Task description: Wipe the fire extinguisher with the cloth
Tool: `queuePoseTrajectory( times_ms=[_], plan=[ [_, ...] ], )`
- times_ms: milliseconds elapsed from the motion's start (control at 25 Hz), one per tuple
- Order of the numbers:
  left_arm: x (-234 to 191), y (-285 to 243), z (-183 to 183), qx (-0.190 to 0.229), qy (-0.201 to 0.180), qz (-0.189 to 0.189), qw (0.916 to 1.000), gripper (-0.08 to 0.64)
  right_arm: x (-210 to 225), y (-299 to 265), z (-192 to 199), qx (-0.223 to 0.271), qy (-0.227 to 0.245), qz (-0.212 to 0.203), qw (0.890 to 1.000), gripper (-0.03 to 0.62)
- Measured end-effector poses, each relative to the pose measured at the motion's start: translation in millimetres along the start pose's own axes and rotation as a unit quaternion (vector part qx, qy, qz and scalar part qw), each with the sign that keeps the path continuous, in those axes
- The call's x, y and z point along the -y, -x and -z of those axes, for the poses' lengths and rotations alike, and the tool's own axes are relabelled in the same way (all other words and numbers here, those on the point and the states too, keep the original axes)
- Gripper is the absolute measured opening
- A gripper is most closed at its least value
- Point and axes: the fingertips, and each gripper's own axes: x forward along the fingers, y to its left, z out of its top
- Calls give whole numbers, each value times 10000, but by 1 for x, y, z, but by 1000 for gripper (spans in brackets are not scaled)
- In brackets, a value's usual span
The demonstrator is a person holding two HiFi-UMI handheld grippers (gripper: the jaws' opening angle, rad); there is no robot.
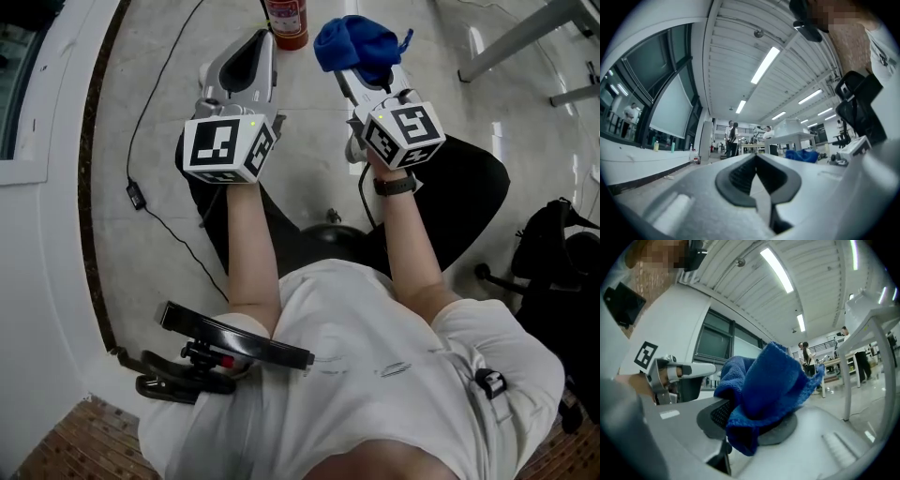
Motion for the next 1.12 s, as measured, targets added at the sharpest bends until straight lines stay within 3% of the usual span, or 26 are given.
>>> queuePoseTrajectory(
  times_ms=[200, 440, 1120],
  plan=[
    [6, 9, -27, 40, -89, -94, 9999, -2, -12, 8, -21, 33, -313, -344, 9989, 109],
    [17, 21, -53, 233, -181, -81, 9995, -2, -19, 22, -41, 150, -99, -290, 9994, 107],
    [18, 39, -67, 432, -186, -130, 9988, -2, -38, 27, -46, 5, 147, -333, 9993, 108]
  ],
)
